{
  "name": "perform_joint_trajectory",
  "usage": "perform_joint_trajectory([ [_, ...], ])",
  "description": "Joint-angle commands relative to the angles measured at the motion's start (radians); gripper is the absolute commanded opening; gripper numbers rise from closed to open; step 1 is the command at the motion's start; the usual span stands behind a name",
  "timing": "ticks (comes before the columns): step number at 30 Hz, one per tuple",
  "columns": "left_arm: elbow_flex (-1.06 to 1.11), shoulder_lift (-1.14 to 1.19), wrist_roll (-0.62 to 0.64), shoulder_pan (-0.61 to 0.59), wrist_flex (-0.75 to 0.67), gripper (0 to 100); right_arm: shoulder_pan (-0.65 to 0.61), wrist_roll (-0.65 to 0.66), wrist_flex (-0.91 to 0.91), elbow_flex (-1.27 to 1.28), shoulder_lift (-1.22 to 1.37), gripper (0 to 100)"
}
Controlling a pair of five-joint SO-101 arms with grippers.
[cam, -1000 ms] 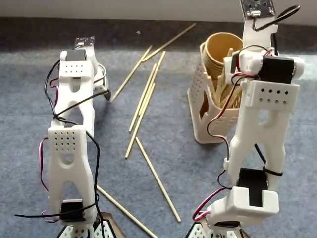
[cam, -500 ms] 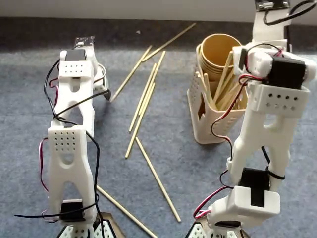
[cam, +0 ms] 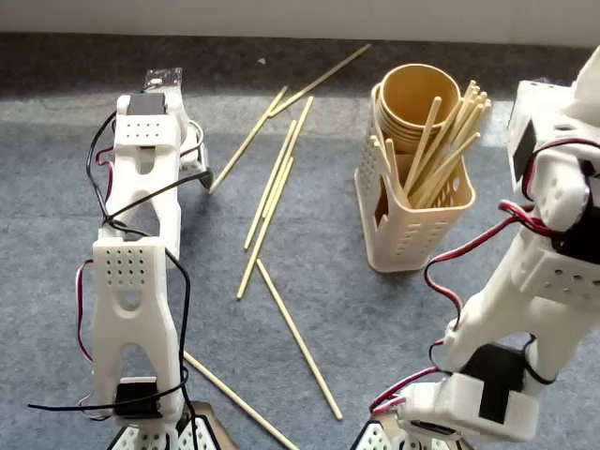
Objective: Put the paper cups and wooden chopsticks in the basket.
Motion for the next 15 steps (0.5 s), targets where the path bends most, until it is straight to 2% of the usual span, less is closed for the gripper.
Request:
perform_joint_trajectory([
  [1,-0.036,-0.022,-0.008,0.021,-0.012,22,-0.01,0.021,0.013,0.311,-0.203,27.1],
  [3,-0.051,-0.024,-0.011,0.022,-0.006,22,-0.048,0.048,0.013,0.481,-0.332,27.1],
  [8,-0.182,-0.021,-0.147,0.044,0.025,22,-0.119,0.054,-0.027,0.954,-0.716,27.1],
  [12,-0.269,-0.021,-0.242,0.11,0.127,22,-0.133,0.055,-0.208,1.428,-1.033,27.1],
  [15,-0.277,-0.022,-0.258,0.139,0.146,22,-0.13,0.08,-0.372,1.784,-1.213,27.1],
])
